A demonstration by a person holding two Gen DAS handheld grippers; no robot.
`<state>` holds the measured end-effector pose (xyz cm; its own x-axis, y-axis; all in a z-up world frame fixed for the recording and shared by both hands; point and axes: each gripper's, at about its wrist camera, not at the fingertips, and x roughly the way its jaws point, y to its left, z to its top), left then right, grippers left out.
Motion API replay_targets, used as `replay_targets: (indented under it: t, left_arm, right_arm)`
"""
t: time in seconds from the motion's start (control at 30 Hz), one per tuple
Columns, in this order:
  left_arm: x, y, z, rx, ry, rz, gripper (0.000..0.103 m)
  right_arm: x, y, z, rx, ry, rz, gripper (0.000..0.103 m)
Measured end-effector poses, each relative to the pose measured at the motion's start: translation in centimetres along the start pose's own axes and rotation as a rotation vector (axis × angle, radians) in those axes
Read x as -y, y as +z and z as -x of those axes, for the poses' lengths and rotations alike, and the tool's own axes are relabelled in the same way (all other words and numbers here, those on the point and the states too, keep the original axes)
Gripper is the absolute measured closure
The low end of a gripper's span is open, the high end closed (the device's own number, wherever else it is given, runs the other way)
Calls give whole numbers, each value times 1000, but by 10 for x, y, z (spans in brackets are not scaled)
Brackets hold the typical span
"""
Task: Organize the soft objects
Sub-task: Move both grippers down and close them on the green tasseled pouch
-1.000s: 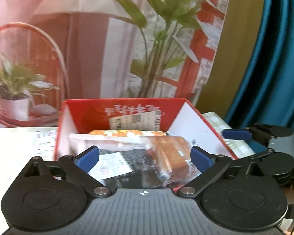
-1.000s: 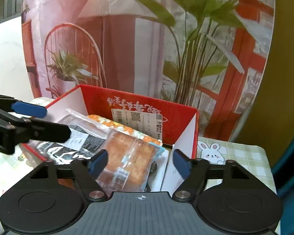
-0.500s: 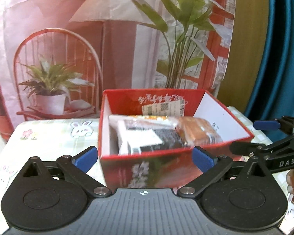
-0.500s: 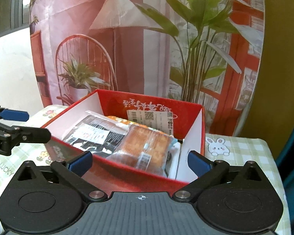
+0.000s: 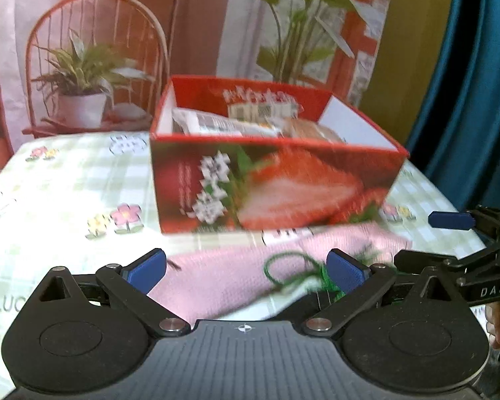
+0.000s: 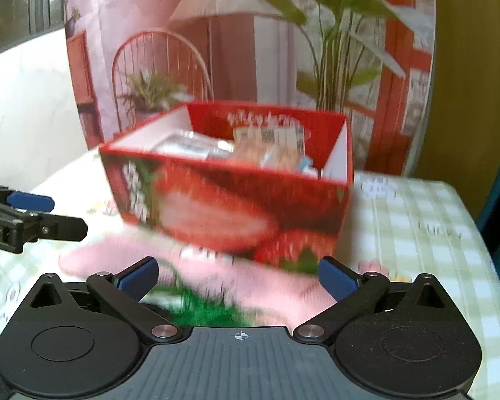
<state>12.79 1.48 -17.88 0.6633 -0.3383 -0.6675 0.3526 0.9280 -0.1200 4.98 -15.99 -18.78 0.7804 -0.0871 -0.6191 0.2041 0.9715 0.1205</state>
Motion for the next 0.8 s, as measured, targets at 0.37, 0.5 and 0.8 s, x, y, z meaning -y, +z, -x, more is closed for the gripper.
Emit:
replay_targets:
  t: [0.37,0.5,0.8]
  left_arm:
    - [13,-18,-10,-42,-50,-10,0]
    - [11,-20,-11,-49,-53,6,0]
    - [13,-25,-13,-60,-109,11,8]
  right_arm:
    - [-13,-46,0,-134,53,27,24]
    - [-14,-50,-4,-167,58,25,33]
    - [-36,-46,-15,-186,136,84,48]
